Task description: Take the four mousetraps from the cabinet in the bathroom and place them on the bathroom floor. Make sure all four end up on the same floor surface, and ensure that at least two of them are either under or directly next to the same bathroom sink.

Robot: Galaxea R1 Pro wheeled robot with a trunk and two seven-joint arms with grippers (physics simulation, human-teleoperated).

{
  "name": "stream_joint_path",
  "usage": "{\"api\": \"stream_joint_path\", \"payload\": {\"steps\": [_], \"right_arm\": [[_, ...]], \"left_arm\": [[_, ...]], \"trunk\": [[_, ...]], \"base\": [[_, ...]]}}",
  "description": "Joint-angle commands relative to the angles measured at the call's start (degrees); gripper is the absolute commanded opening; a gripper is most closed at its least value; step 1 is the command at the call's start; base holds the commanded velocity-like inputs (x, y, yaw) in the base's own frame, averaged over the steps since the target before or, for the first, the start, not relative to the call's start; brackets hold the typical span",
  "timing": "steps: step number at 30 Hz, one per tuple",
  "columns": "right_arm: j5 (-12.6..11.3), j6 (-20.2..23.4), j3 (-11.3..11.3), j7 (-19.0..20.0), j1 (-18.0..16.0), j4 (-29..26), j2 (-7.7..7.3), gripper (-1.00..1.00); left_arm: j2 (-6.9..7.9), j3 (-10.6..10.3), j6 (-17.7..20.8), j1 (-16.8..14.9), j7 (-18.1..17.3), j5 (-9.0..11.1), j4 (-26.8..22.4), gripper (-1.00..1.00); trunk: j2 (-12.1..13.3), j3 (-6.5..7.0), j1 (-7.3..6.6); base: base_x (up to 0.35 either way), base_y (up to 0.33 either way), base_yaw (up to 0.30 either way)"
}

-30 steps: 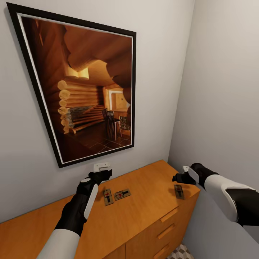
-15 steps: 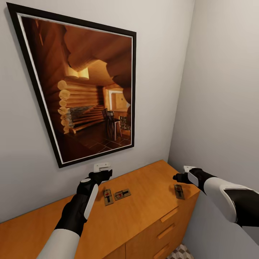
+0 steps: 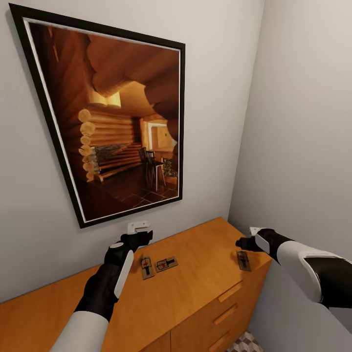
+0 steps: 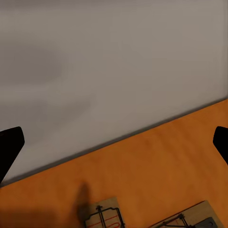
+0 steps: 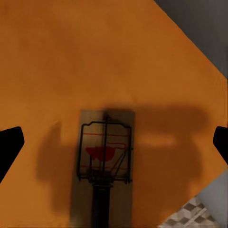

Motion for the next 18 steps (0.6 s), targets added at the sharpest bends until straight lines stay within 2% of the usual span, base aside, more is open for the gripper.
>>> {"api": "stream_joint_path", "payload": {"steps": [1,8,18], "right_arm": [[-0.59,0.68,0.41,0.23,-0.05,0.1,-0.01,1.0],[-0.59,2.82,0.41,0.44,-0.05,0.1,-0.01,1.0],[-0.59,2.75,0.41,0.68,-0.05,0.1,0.01,1.0]], "left_arm": [[0.0,-0.05,0.26,-0.01,0.36,0.34,-0.06,1.0],[0.0,-0.09,0.26,-0.02,0.36,0.37,-0.06,1.0],[0.0,-0.11,0.26,-0.02,0.36,0.34,-0.06,1.0]], "trunk": [[-0.05,-0.03,0.03],[-0.05,-0.03,0.03],[-0.05,-0.03,0.03]], "base": [[0.0,0.0,0.0],[0.0,0.0,0.0],[0.0,0.0,0.0]]}}
